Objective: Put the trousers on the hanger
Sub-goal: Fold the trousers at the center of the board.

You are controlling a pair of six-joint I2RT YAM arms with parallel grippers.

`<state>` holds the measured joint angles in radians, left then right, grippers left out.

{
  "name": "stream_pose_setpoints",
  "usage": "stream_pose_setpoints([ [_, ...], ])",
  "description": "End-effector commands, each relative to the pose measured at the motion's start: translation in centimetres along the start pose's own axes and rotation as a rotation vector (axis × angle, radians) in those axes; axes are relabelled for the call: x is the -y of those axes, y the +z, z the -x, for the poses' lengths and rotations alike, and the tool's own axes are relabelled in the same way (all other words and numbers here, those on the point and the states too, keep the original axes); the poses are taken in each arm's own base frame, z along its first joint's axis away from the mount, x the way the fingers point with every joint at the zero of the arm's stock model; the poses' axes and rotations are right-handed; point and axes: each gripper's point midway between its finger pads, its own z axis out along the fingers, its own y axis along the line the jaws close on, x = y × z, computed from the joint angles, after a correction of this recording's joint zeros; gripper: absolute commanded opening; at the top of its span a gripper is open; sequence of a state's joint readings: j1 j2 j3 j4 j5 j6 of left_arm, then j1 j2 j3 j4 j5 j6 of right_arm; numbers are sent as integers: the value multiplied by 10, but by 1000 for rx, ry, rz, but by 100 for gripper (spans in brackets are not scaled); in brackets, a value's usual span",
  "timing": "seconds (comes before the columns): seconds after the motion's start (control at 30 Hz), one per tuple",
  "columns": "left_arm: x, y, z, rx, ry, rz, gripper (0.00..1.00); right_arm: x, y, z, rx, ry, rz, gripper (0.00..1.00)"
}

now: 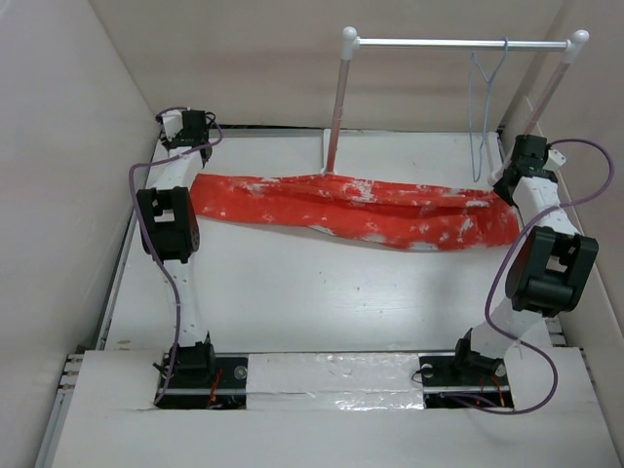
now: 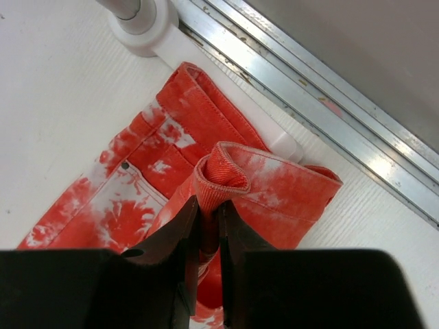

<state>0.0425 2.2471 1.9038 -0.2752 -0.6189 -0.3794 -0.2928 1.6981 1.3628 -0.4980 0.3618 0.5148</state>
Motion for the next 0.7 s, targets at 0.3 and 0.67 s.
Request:
stream_pose_setpoints([
  [0.3, 1, -21, 37, 61, -98, -89, 59, -64, -38, 48, 135, 144, 296, 85],
  [0.67, -69, -64, -27, -75, -335, -180, 59, -30, -122, -31, 253, 235, 636, 97],
])
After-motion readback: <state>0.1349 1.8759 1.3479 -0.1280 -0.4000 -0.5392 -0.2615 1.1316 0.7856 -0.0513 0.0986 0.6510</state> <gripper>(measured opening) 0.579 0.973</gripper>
